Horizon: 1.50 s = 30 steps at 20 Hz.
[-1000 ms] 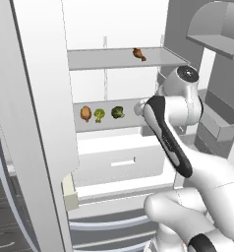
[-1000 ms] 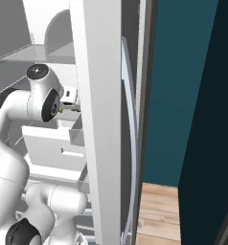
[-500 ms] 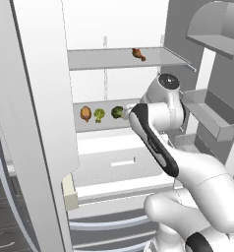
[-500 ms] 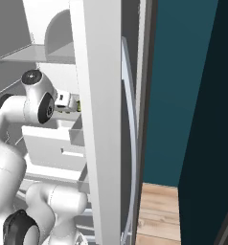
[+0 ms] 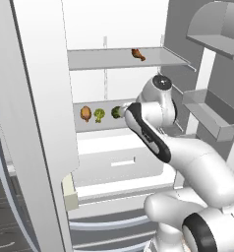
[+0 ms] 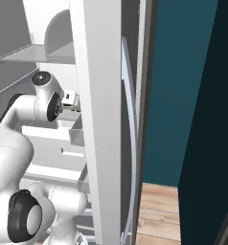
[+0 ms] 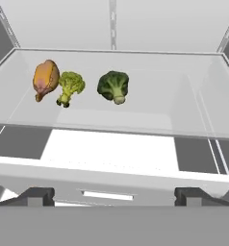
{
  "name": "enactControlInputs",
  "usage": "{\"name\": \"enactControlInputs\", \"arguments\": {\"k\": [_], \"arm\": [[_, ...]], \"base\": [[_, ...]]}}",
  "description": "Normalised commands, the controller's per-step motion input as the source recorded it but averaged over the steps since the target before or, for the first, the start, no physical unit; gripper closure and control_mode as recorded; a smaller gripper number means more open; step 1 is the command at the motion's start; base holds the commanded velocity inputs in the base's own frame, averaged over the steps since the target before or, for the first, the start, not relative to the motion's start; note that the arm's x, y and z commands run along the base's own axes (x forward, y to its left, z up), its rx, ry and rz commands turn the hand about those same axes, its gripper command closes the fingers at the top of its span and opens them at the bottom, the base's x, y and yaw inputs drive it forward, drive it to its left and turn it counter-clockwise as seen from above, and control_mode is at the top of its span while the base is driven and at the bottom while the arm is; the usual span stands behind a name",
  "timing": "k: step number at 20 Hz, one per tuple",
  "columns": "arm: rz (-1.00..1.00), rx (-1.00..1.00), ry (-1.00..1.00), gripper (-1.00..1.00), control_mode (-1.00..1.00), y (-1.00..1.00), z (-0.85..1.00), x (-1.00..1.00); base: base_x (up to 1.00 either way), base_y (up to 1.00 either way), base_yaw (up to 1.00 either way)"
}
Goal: Place one broccoli and one chicken drumstick in each tupperware on the nearby counter, to pack two identical lunches.
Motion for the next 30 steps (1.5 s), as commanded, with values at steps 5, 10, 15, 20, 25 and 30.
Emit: {"name": "enactControlInputs", "arguments": {"k": [5, 10, 15, 20, 25, 30], "arm": [[0.0, 0.0, 0.0, -1.0, -1.0, 0.0, -0.22, 0.43], [0.0, 0.0, 0.0, -1.0, -1.0, 0.0, -0.23, 0.43], [0.0, 0.0, 0.0, -1.0, -1.0, 0.0, -0.22, 0.44], [0.0, 0.0, 0.0, -1.0, -1.0, 0.0, -0.21, 0.43], [0.0, 0.0, 0.0, -1.0, -1.0, 0.0, -0.18, 0.45], [0.0, 0.0, 0.0, -1.0, -1.0, 0.02, -0.18, 0.41]], "base": [[0.0, 0.0, 0.0], [0.0, 0.0, 0.0], [0.0, 0.0, 0.0], [0.0, 0.0, 0.0], [0.0, 0.0, 0.0], [0.0, 0.0, 0.0]]}}
